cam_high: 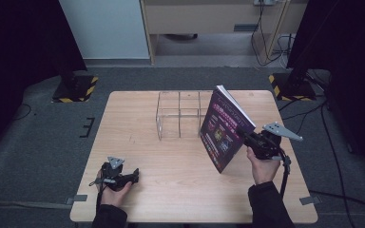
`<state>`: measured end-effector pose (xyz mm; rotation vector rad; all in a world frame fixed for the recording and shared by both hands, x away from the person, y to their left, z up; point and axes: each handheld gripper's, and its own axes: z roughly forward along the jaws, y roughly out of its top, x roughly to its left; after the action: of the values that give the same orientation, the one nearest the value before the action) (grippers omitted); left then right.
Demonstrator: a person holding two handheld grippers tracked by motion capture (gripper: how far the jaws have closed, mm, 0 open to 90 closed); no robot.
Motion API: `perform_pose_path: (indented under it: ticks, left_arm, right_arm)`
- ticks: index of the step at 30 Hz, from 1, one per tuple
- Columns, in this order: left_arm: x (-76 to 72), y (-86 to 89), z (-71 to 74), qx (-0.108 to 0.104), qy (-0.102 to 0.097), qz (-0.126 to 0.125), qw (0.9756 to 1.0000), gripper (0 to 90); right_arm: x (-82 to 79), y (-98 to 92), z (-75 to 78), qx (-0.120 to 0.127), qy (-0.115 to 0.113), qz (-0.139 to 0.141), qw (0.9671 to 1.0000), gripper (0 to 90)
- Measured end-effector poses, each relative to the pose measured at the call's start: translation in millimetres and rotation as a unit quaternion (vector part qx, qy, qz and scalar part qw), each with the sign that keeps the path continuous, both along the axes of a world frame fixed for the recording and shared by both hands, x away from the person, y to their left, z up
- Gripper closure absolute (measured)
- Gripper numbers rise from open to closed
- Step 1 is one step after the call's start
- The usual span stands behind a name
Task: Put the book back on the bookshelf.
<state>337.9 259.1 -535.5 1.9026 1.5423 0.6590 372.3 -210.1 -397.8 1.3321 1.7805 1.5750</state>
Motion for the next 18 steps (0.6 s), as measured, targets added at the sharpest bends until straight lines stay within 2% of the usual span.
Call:
perform_pose_path:
  ticks: [3, 6, 11, 14, 18]
  left_arm:
    - [0.0, 0.0, 0.0, 0.000, 0.000, 0.000, 1.0000, 8.5]
    - [0.0, 0.0, 0.0, 0.000, 0.000, 0.000, 1.0000, 8.4]
    - [0.0, 0.0, 0.0, 0.000, 0.000, 0.000, 1.0000, 8.5]
    - [0.0, 0.0, 0.0, 0.000, 0.000, 0.000, 1.0000, 8.5]
    - [0.0, 0.0, 0.0, 0.000, 0.000, 0.000, 1.0000, 8.5]
  right_arm:
    - [-0.5, 2.3, 0.5, 0.006, 0.000, -0.002, 1.0000, 84.3]
    - [-1.5, 6.2, 2.2, 0.001, -0.010, -0.003, 0.9999, 84.4]
    - [0.8, 14.1, 8.7, 0.008, -0.029, -0.003, 0.9995, 84.5]
    - [6.4, 18.8, 13.1, 0.015, -0.036, -0.005, 0.9992, 84.5]
    - [15.2, 24.0, 17.6, 0.010, -0.049, -0.017, 0.9986, 84.5]
